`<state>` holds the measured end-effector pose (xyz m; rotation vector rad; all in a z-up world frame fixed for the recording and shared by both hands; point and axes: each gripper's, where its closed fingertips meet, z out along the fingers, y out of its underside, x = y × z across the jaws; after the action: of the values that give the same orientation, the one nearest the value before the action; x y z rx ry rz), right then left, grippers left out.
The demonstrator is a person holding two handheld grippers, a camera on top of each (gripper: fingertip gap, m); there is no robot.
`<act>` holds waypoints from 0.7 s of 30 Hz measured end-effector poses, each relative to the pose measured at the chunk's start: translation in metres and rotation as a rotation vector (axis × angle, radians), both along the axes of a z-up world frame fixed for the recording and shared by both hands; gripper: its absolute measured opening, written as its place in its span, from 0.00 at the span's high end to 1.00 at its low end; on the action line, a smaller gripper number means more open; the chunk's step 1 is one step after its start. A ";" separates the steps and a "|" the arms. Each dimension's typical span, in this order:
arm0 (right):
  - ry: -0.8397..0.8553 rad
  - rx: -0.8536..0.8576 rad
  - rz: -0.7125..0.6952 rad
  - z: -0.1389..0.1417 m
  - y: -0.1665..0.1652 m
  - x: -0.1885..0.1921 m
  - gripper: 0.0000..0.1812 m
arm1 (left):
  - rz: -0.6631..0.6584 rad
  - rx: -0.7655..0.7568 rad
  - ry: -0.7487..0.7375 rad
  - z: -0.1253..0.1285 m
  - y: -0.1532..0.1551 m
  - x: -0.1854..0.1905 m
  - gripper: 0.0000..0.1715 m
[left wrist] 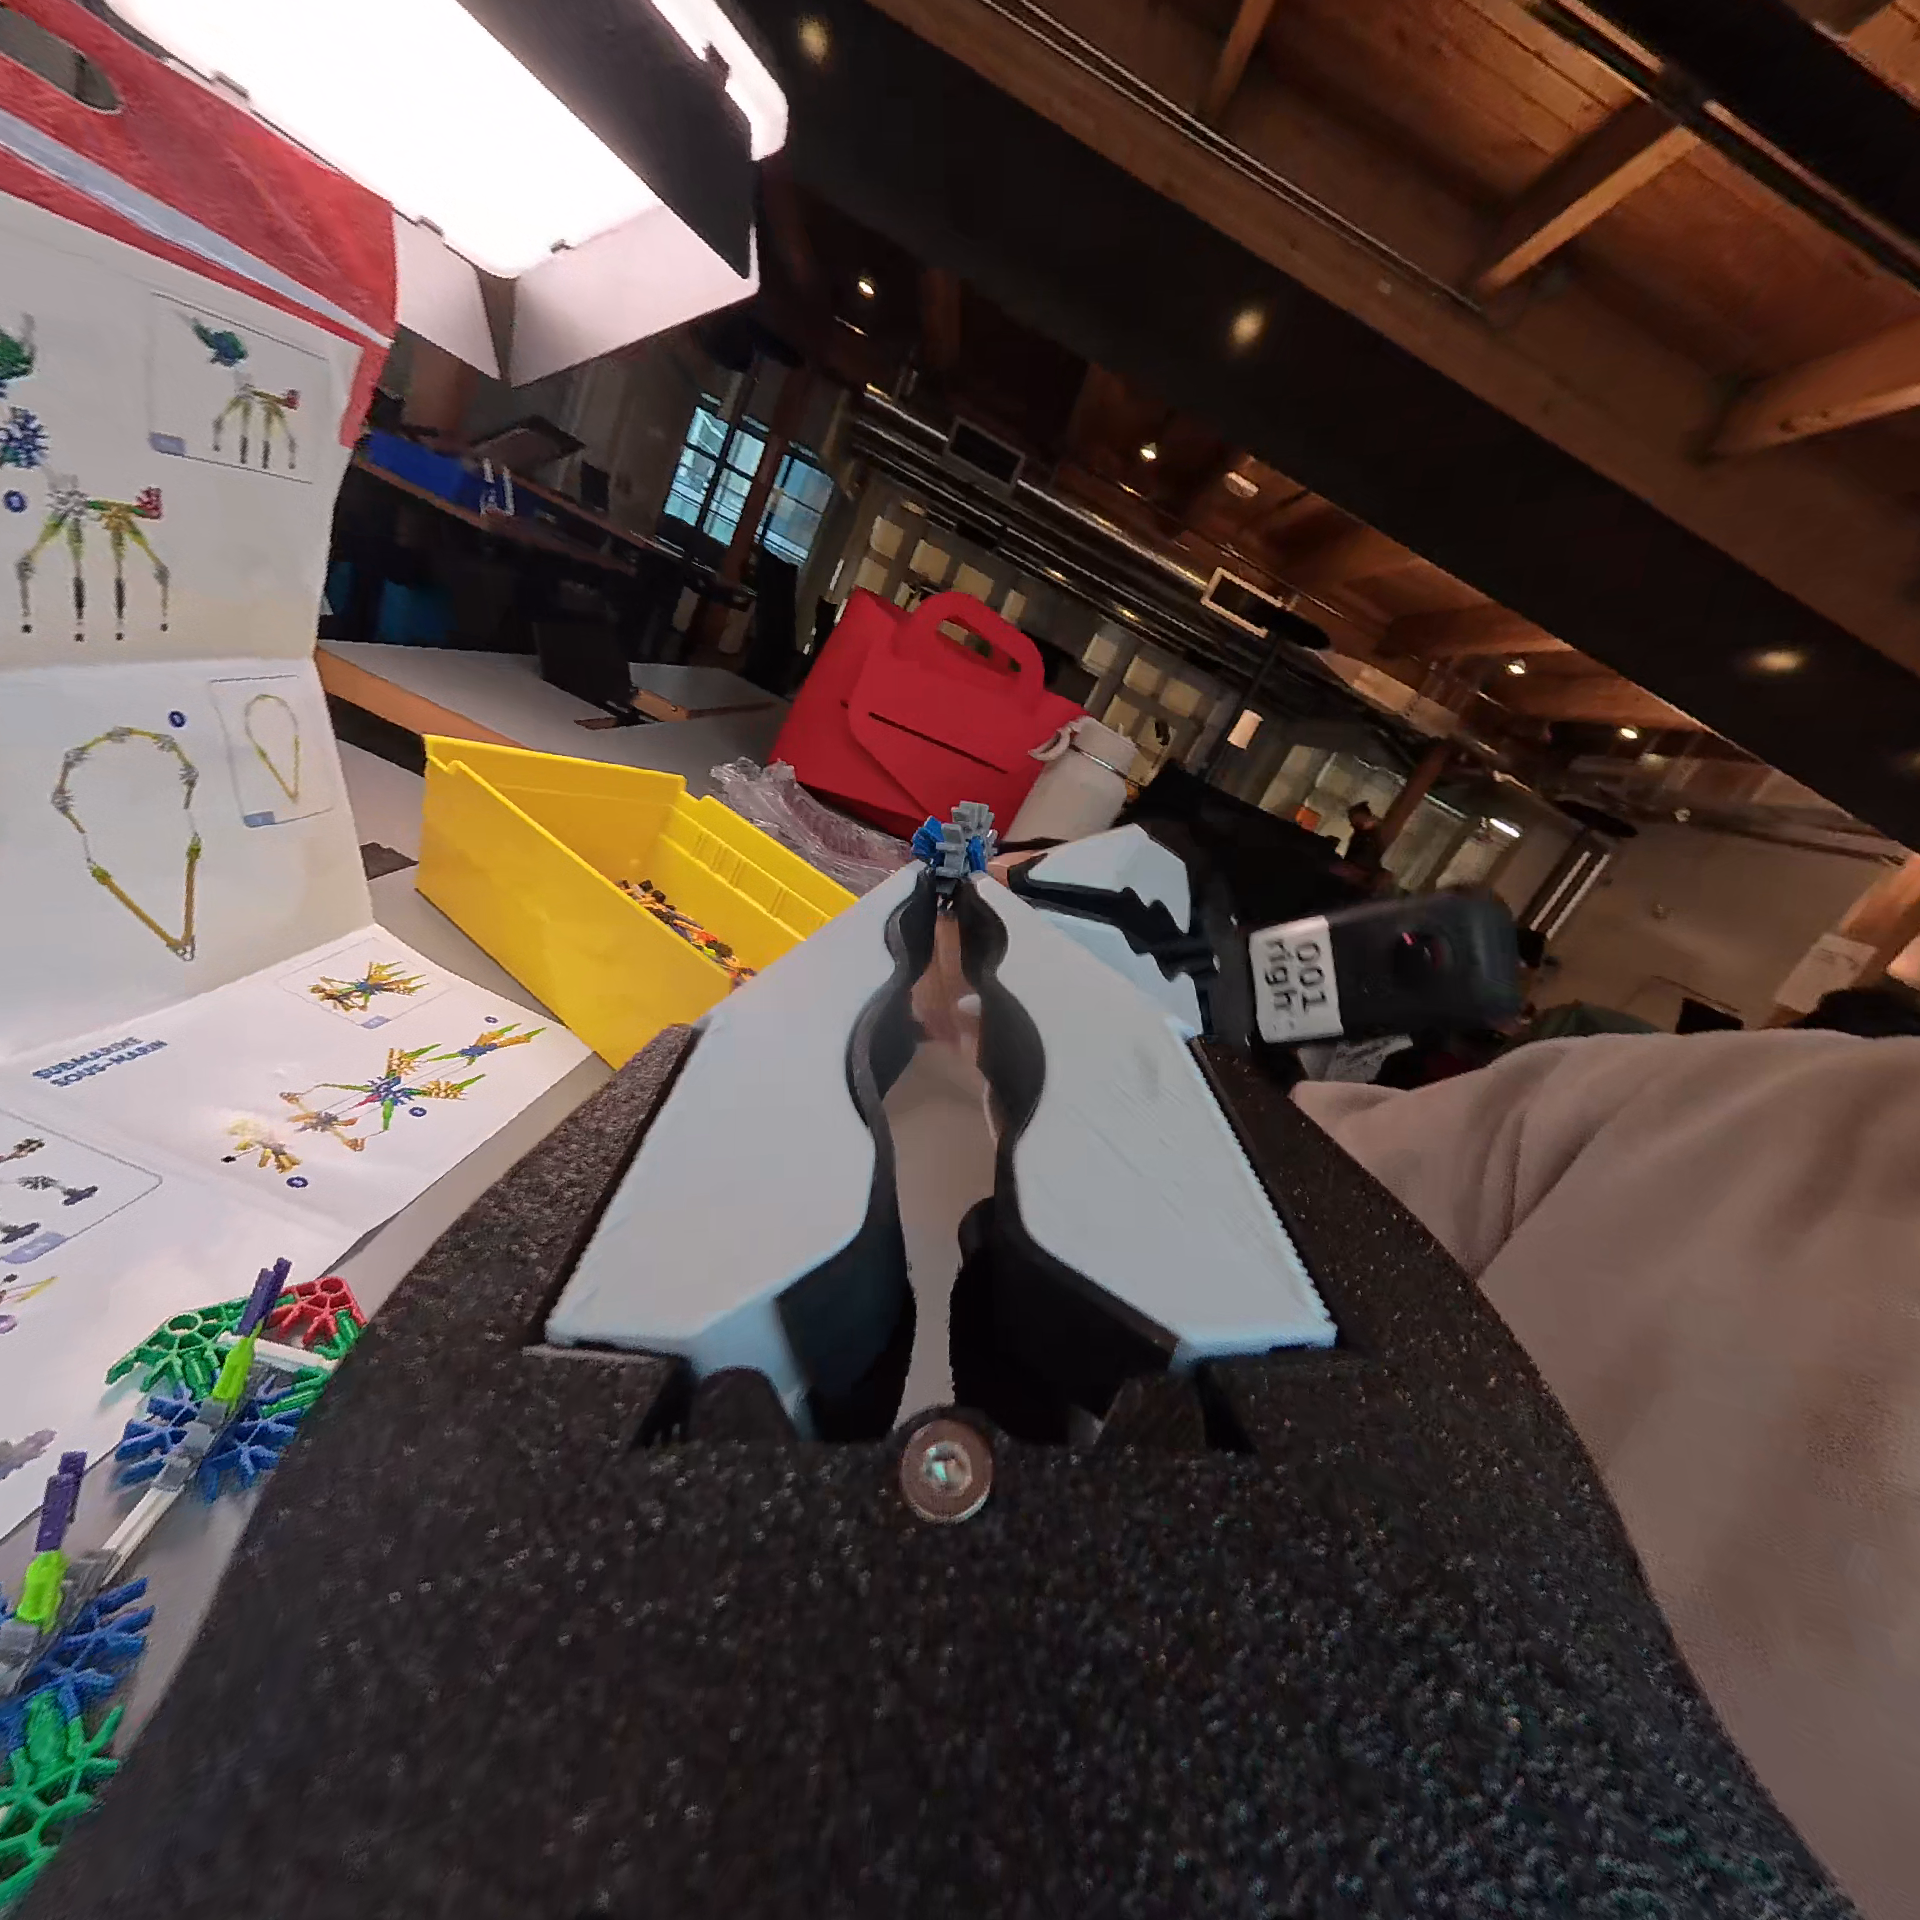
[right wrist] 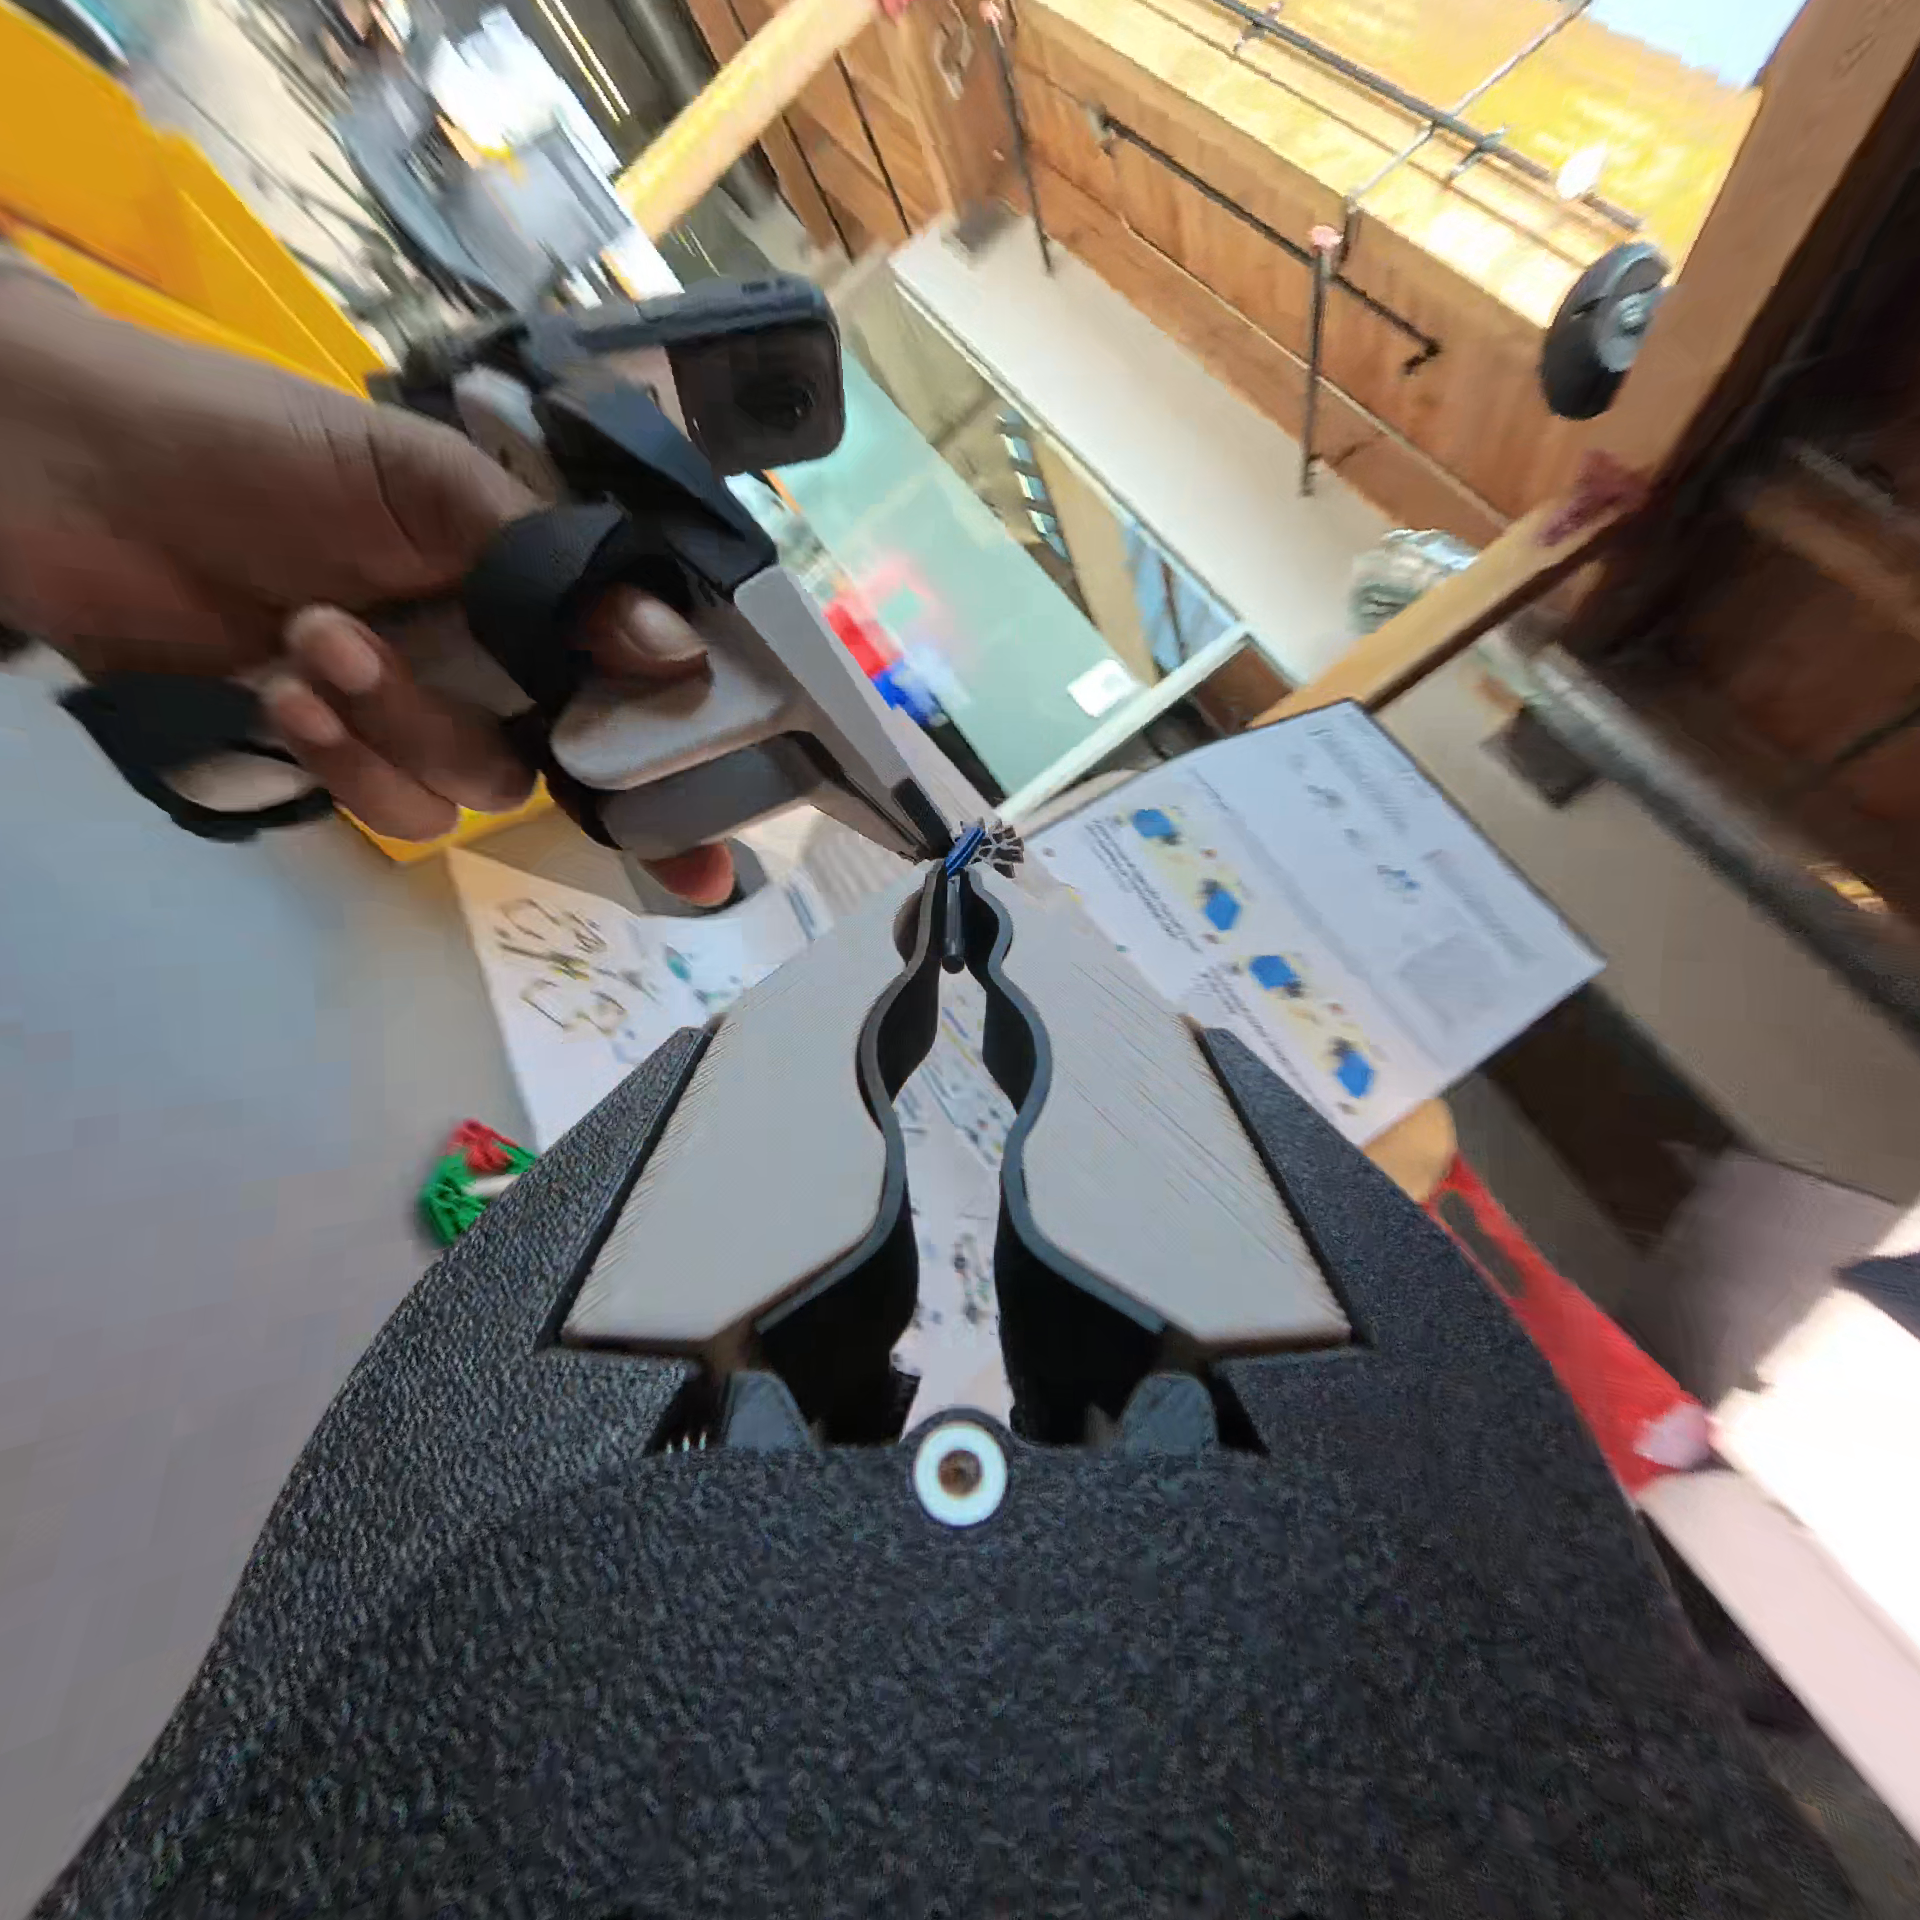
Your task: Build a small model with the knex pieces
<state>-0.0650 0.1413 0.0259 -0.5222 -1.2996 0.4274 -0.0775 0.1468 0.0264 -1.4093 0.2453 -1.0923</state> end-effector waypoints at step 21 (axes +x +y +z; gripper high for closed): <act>-0.144 -0.263 -0.107 -0.030 0.038 -0.004 0.82 | 0.074 -0.030 -0.057 -0.010 0.011 -0.008 1.00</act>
<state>-0.0694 0.1795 -0.0041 -0.8524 -1.3534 0.4809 -0.0853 0.1576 0.0162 -1.4004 0.1352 -1.0774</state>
